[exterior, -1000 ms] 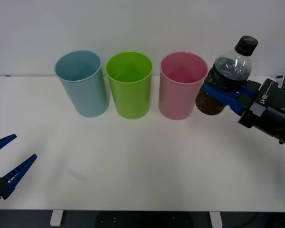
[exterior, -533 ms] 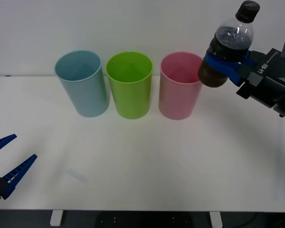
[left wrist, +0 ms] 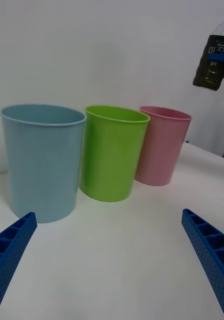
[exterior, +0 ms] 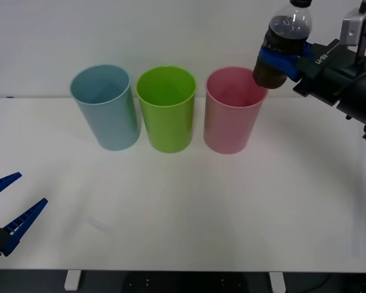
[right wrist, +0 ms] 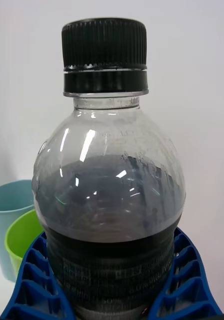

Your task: Grasp the object on the table and drop it into the matching bin: aluminum can to the light blue bin, PET bottle to the pink bin.

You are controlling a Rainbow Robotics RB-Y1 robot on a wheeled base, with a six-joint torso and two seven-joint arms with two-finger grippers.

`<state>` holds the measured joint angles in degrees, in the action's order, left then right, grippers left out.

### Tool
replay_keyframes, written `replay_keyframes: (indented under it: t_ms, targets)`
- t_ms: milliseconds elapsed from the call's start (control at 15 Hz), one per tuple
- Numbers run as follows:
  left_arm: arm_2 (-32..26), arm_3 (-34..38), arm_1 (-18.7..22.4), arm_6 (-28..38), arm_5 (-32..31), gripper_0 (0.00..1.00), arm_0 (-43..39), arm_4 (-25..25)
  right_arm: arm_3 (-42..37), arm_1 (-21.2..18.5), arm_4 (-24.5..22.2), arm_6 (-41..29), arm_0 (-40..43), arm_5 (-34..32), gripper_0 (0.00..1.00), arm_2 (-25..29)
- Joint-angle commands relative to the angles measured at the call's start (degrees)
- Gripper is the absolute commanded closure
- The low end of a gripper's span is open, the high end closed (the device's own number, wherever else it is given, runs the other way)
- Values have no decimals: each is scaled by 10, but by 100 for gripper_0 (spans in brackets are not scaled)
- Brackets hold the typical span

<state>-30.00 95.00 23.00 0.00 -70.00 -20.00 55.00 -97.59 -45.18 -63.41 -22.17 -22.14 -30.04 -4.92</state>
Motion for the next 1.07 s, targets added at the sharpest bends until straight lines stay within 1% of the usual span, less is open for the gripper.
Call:
replay_keyframes:
  t_ms: [67,333,600,800,1067]
  targets:
    - [0,0,0,0,0,0,0,0,51,0,-2,1,-42,0,100,-28]
    - [0,0,0,0,0,0,0,0,122,15,-12,5,-96,0,100,-67]
    - [0,0,0,0,0,0,0,0,196,52,-34,5,-153,-1,100,-91]
    - [0,0,0,0,0,0,0,0,239,69,-38,9,-186,-1,100,-110]
    - [0,0,0,0,0,0,0,0,253,78,-44,11,-195,-1,100,-115]
